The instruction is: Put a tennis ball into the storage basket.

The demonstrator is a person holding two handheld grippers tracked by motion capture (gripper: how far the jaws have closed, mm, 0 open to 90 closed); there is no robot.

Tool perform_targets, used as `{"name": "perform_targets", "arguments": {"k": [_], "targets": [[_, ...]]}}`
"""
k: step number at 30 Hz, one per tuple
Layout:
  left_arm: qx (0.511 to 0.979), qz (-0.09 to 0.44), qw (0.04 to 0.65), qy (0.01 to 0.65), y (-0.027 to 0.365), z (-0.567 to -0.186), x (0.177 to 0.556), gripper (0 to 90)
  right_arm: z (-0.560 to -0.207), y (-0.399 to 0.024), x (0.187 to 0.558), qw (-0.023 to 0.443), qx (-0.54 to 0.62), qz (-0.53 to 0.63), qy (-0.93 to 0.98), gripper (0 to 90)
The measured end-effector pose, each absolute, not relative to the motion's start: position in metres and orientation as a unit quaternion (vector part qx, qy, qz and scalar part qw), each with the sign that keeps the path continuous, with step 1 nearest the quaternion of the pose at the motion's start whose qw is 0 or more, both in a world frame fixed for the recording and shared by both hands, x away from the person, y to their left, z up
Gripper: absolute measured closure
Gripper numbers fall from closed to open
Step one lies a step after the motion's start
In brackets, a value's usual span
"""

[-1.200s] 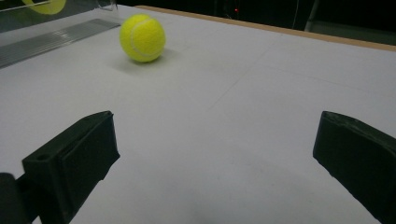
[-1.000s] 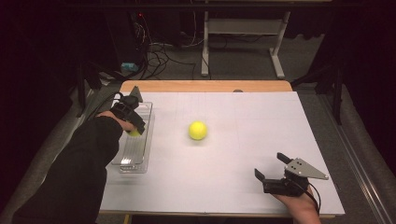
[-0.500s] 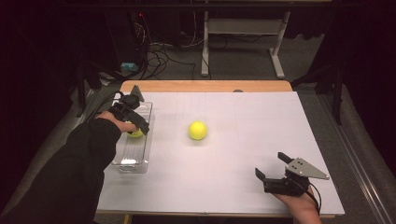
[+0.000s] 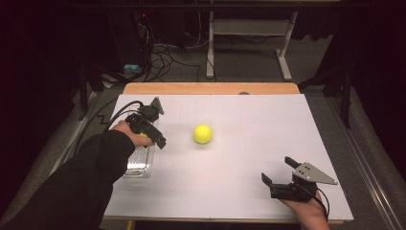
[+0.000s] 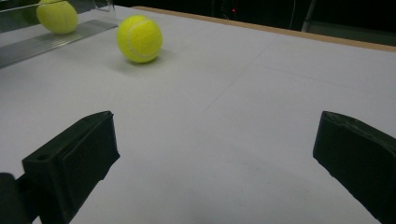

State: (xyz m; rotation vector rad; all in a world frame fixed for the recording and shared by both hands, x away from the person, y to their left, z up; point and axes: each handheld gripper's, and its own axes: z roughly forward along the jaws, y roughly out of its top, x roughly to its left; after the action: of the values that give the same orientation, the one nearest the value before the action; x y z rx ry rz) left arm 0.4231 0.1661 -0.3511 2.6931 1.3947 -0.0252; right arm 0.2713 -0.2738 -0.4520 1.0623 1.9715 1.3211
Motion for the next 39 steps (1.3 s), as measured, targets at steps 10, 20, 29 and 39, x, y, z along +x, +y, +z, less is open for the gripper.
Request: {"name": "perform_targets", "arguments": {"k": [10, 20, 29, 39], "targets": [[0.909, -0.022, 0.074, 0.41, 0.129, -0.36, 0.399, 0.7, -0.452, -0.271, 0.27, 0.266, 0.389, 0.489, 0.735, 0.0], [0.918, -0.018, 0.089, 0.385, 0.099, -0.37, 0.377, 0.7, -0.453, -0.267, 0.27, 0.264, 0.385, 0.489, 0.737, 0.0], [0.925, -0.029, 0.095, 0.367, 0.083, -0.382, 0.361, 0.7, -0.452, -0.265, 0.269, 0.262, 0.384, 0.492, 0.736, 0.0], [0.917, -0.025, 0.099, 0.385, 0.096, -0.38, 0.365, 0.7, -0.452, -0.258, 0.275, 0.262, 0.382, 0.491, 0.738, 0.0]]}}
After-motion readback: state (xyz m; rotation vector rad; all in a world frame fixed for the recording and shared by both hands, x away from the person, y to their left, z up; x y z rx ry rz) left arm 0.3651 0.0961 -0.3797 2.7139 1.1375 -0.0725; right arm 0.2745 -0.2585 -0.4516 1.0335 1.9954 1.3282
